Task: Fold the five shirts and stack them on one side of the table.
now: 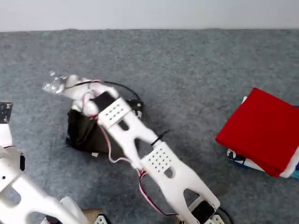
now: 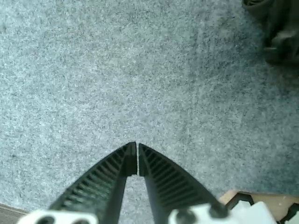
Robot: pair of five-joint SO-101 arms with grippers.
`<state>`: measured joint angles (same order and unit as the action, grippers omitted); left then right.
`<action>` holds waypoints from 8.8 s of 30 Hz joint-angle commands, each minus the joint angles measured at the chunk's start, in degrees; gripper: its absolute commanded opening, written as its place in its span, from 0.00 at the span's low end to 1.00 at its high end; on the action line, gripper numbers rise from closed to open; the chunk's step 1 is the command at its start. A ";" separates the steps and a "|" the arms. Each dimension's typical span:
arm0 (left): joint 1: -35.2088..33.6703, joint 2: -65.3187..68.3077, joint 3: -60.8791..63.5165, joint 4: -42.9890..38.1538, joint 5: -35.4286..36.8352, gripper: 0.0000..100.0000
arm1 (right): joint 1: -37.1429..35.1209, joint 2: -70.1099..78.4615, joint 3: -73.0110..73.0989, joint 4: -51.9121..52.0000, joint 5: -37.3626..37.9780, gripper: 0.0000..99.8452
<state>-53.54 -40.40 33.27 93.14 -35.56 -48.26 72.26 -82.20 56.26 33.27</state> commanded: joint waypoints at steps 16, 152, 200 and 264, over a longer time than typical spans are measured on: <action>0.26 -1.23 -0.13 0.35 0.35 0.01 | 7.78 -2.42 -14.15 27.21 0.18 0.01; 0.18 -1.32 3.91 -5.27 -3.52 0.01 | 24.48 -36.44 21.98 46.73 -20.40 0.12; 0.18 -1.32 0.84 -5.27 -8.62 0.01 | 28.09 -48.57 57.41 43.47 -65.23 0.01; 0.00 -1.32 1.27 -7.30 -8.44 0.01 | 27.56 -31.08 62.33 21.41 -84.75 0.01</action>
<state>-53.54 -40.40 36.53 86.29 -43.82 -21.45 39.65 -18.99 76.92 -53.85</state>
